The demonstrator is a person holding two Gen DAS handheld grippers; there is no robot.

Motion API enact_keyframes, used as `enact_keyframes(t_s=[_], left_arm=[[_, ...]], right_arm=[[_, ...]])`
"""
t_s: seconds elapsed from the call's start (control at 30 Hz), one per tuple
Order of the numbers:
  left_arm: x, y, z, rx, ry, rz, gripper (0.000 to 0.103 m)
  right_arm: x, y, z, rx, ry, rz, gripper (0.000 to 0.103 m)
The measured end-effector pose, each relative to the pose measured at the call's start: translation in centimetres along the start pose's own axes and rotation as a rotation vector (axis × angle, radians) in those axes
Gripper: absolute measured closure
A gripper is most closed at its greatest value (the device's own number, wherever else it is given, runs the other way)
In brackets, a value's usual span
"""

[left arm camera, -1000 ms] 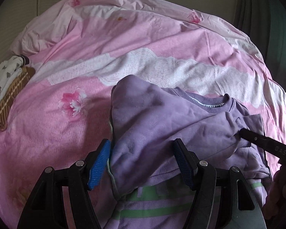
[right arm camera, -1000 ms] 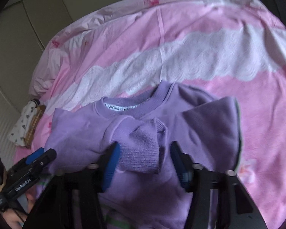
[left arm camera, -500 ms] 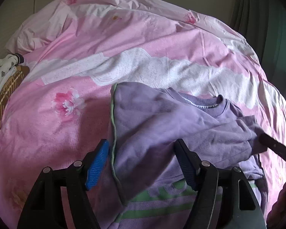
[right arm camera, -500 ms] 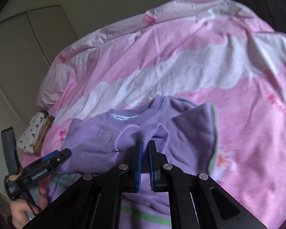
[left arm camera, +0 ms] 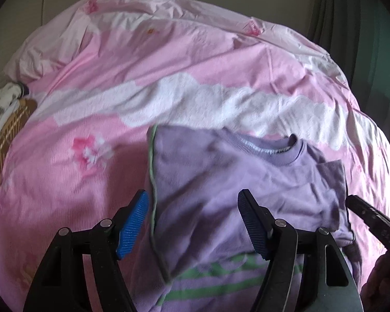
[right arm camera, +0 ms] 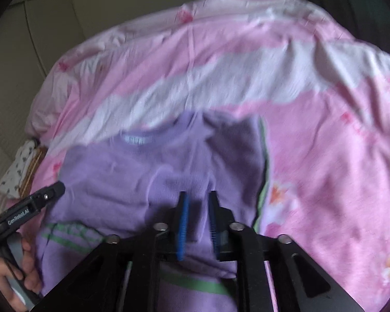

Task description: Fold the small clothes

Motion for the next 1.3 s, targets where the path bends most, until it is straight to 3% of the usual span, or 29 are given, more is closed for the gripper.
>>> enact_keyframes(t_s=[0.07, 0.23, 0.3, 0.43, 0.57, 0.7, 0.97, 1.1, 1.17, 1.3], left_arm=[[0.9, 0.5, 0.1, -0.009, 0.018, -0.001, 0.032], [2.1, 2.9, 0.3, -0.058, 0.045, 0.040, 0.032], [1.9, 3.7, 0.2, -0.044, 0.057, 0.061, 0.032], [1.0, 5.2, 0.6, -0.015, 0.062, 0.097, 0.032], [0.1, 6.0, 0.8, -0.007, 0.066, 0.111, 0.031], [0.3, 5.2, 0.4, 0.006, 0.084, 0.104, 0.032], [-1.0, -1.9, 0.3, 0.007, 0.106, 0.054, 0.032], [-5.0, -7.0, 1.0, 0.030, 0.045, 0.039, 0.031], [-7.0, -9.0, 1.0, 0.031, 0.011, 0.036, 0.028], [-11.2, -12.3, 0.4, 0.078, 0.012, 0.010, 0.028]], right_arm=[[0.6, -0.4, 0.7, 0.007, -0.004, -0.014, 0.064], [1.1, 1.6, 3.8, 0.056, -0.054, 0.019, 0.064], [0.8, 2.9, 5.4, 0.088, -0.090, 0.047, 0.064], [-1.2, 5.5, 6.0, 0.034, -0.144, 0.134, 0.064], [-3.1, 6.9, 3.9, -0.017, -0.132, 0.214, 0.066], [-3.2, 6.6, 3.7, -0.015, -0.128, 0.213, 0.066], [-1.8, -0.6, 3.8, 0.009, -0.111, 0.082, 0.059], [-2.9, -6.7, 1.4, -0.017, -0.054, -0.027, 0.035], [-4.2, -9.2, 0.3, -0.018, -0.013, -0.061, 0.030], [-7.4, -13.0, -1.4, -0.029, 0.047, -0.099, 0.030]])
Point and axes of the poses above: each gripper's, at about its wrist camera, not at the fingertips, and y roughly the way its jaws point, z to its left, x to its top, the point moved 3 cm from there along y, roughly the way its jaws point, and after that the axes turned 14 degrees about y, right-handed, at the moved point
